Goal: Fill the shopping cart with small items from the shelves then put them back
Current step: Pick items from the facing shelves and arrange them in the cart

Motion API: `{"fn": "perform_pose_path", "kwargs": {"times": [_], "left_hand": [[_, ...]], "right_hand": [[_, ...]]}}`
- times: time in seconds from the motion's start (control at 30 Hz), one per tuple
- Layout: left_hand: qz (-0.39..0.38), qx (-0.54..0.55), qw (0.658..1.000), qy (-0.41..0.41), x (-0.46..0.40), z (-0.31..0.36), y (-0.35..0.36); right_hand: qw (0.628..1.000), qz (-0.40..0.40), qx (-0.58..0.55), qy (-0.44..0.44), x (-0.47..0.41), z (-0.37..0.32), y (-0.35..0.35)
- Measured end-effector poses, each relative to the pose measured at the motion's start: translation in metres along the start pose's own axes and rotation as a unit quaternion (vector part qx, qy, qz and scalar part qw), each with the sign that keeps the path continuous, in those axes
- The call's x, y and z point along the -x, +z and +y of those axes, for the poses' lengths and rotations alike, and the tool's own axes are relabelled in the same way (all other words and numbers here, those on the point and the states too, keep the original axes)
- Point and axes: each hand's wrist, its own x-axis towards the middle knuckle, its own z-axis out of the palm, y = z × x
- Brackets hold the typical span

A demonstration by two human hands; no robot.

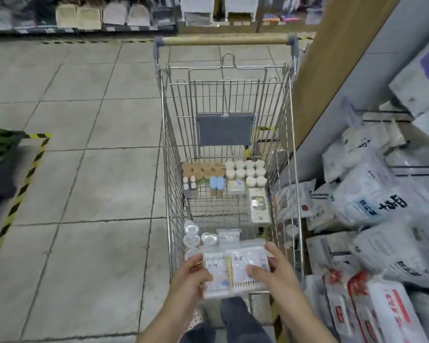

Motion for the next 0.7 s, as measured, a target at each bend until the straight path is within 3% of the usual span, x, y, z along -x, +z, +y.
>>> {"fn": "perform_pose_path", "kwargs": {"times": [0.17,0.47,0.6,0.7], "left_hand": [[0.073,-0.026,0.997,-0.025,-0.048,-0.002,0.009],[0.118,-0.154,0.981,0.026,-0.145,-0.024,-0.002],[0.108,-0.328,0.937,0.041,-0.183,-0.046,0.001],[0.095,-0.461,0.88,0.066,-0.21,-0.059,0.008]], "right_hand": [[0.997,0.029,-0.047,0.06,-0.053,0.008,-0.026],[0.992,0.055,-0.063,0.09,-0.146,0.034,-0.038],[0.991,0.084,-0.051,0.092,-0.172,0.045,-0.038],[0.99,0.097,-0.053,0.085,-0.185,0.051,-0.039]]}}
